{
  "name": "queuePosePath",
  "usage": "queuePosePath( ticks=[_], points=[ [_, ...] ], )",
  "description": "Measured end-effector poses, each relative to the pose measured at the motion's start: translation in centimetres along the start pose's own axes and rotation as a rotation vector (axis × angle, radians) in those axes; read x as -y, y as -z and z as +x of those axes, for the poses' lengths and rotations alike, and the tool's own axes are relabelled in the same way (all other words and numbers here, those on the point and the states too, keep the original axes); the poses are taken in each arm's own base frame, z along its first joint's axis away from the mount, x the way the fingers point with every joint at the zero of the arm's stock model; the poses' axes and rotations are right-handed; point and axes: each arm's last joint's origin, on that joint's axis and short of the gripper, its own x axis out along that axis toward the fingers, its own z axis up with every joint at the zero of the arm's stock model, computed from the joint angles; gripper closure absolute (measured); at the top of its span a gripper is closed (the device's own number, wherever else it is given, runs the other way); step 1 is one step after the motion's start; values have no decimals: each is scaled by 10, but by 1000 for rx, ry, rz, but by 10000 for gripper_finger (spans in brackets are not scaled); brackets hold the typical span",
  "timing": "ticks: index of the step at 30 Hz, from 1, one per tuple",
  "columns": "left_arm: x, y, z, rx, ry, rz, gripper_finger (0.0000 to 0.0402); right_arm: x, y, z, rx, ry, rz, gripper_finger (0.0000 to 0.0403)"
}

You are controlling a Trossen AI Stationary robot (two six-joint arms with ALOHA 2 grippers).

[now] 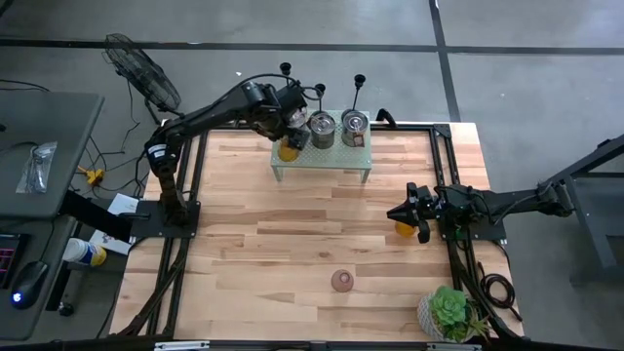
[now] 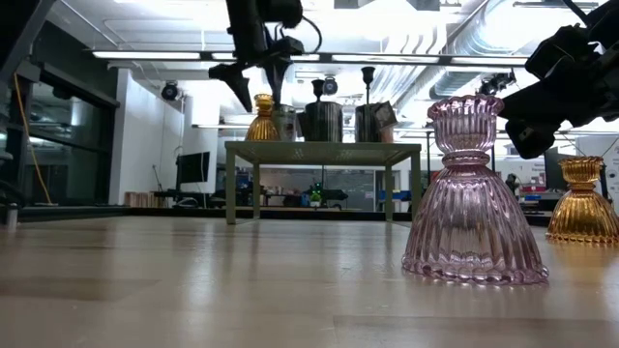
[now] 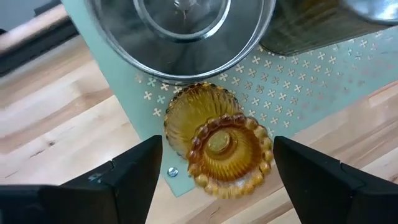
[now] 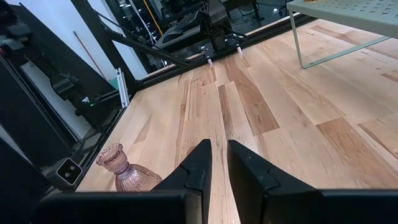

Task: Pick & Place candle stick holders
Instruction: Put the purple glass candle holder on the shelf

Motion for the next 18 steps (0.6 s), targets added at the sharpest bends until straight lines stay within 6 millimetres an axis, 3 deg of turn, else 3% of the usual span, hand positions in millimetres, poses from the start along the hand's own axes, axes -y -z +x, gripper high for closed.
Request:
queuePosePath(
  ticks=[9,18],
  points=[
    [2,-11,-53,158,40,66,100,0,0,0,0,0,0,359],
    [20,0,-99,275,129,229,100,0,0,0,0,0,0,359]
  ],
)
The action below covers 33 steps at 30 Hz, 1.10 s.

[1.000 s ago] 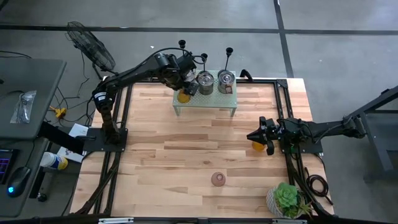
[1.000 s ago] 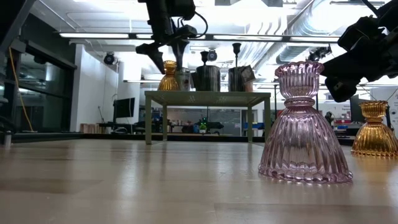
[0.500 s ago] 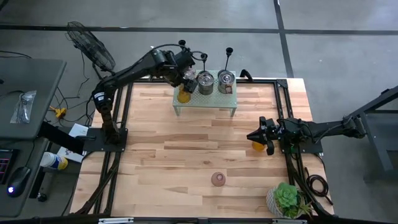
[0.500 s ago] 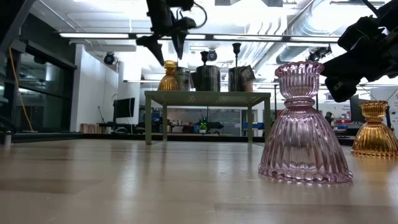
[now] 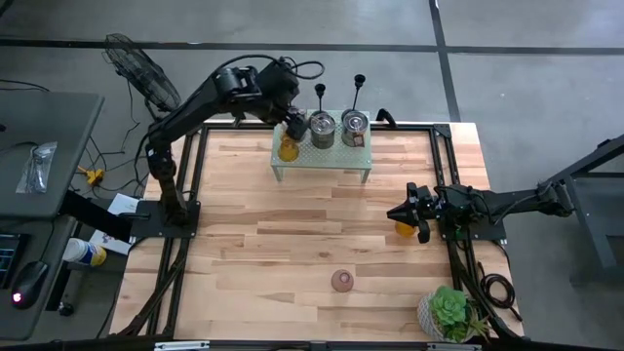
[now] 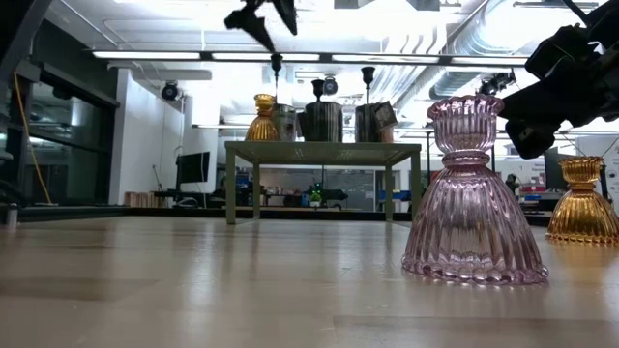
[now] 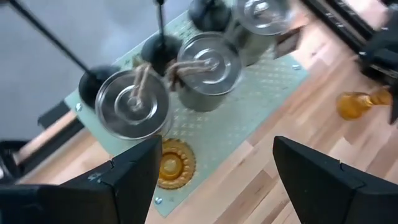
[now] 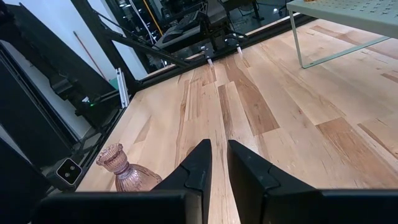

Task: Pick & Place candle stick holders
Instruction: Put the purple glass candle holder on the shelf

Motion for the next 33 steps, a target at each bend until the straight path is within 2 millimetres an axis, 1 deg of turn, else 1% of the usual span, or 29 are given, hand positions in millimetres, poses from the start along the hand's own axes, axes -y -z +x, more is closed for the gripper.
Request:
queuePosePath(
  ticks=[4,7,15,20,25,27,33],
  points=[
    [10,6,-17,42,19,63,100,0,0,0,0,0,0,359],
    [13,12,-29,49,21,104,100,0,0,0,0,0,0,359],
    [24,35,-64,86,-34,164,100,0,0,0,0,0,0,359],
    [31,52,-81,105,-86,194,100,0,0,0,0,0,0,359],
    [39,67,-90,104,-84,224,100,1,-1,0,19,37,0,359],
    [42,73,-91,102,-86,221,100,1,-1,0,21,43,0,359],
    [44,104,-92,78,-117,208,100,1,-1,0,22,43,0,359]
  ],
)
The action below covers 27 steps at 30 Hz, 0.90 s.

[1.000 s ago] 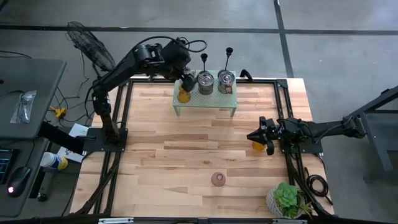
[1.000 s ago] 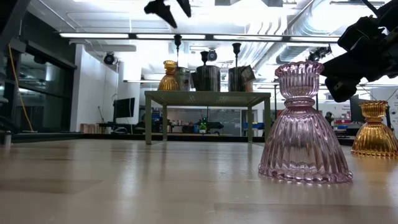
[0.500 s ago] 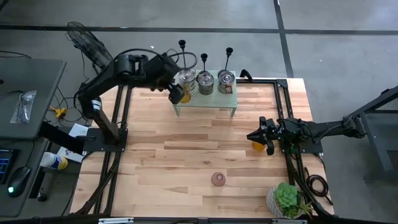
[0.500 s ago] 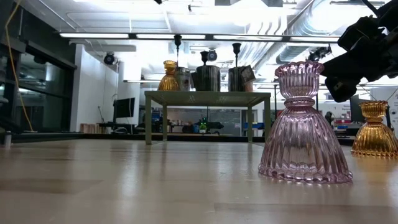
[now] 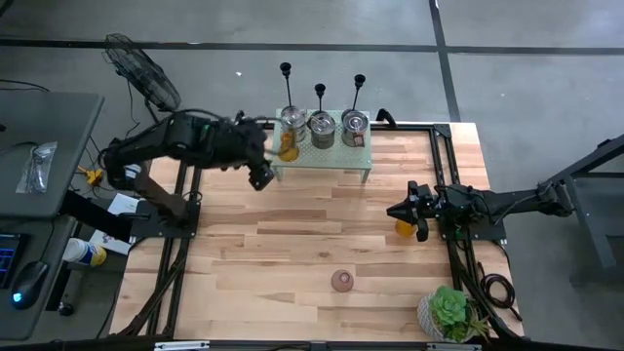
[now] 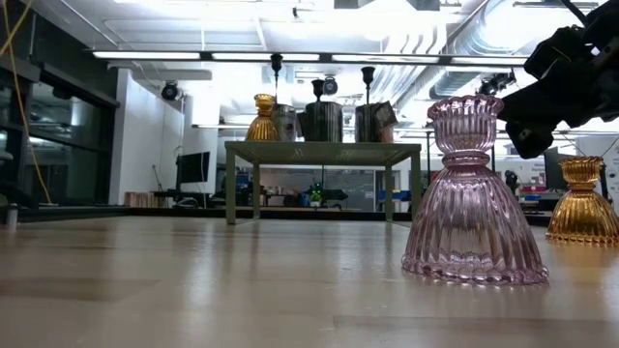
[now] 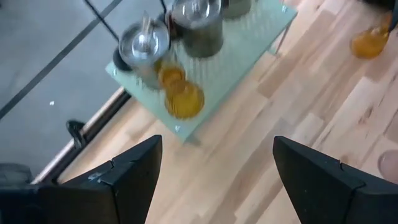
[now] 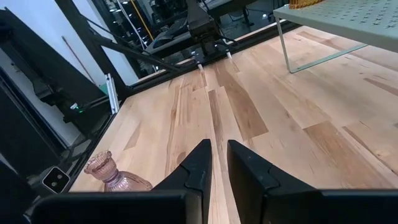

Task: Pick & Place candle stick holders
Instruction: Put the purple glass candle holder on the shelf

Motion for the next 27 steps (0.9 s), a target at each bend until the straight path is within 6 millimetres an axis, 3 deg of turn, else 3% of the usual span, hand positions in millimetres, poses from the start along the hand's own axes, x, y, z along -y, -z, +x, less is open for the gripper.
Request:
queuePosePath(
  ticks=[10,19,27],
  points=[
    [5,72,8,54,140,-136,100,0,0,0,-2,-5,38,359],
    [2,140,23,156,360,-327,100,-1,-1,0,7,-21,351,359],
    [-7,187,33,225,422,-413,100,-4,-8,-1,15,-20,473,371]
  ],
)
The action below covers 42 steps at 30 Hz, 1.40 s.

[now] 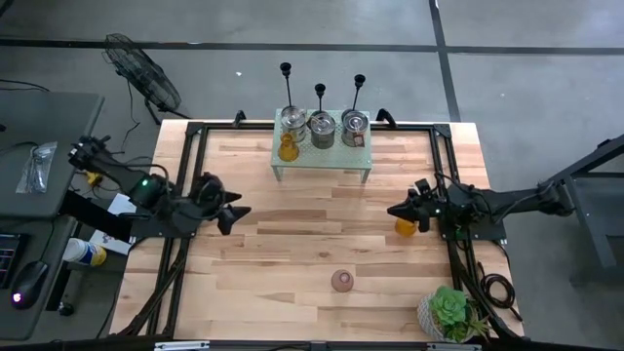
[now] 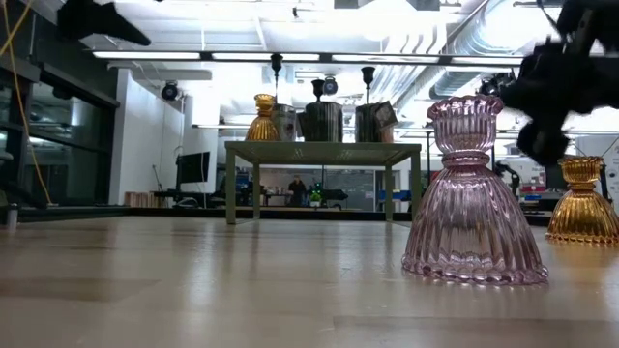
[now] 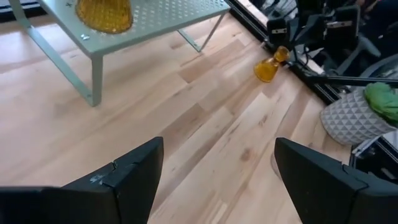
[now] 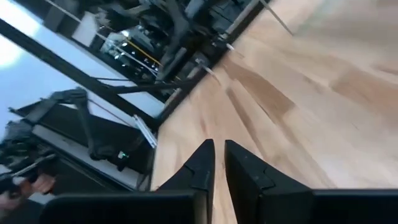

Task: Pick & Place candle stick holders
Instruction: Put the purple glass candle holder on the shelf

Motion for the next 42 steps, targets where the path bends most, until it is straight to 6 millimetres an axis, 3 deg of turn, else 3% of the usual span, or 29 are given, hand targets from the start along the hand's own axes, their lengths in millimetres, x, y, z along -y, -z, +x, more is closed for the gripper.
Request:
queuePosePath(
  ticks=[4,9,17,28,34,42],
  points=[
    [-15,11,-4,20,43,-9,100,-23,-17,-2,38,-45,-62,396],
    [-38,20,-8,34,105,-43,100,-50,-36,2,33,19,-133,399],
    [-70,39,-5,27,292,-65,100,-93,-46,35,-153,195,-119,399],
    [-93,75,15,136,621,-57,100,-148,-23,82,-321,344,-8,399],
    [-102,88,25,162,599,3,102,-174,-4,115,-367,387,44,399],
    [-95,85,20,189,761,118,168,-194,25,155,-435,519,153,399]
  ],
)
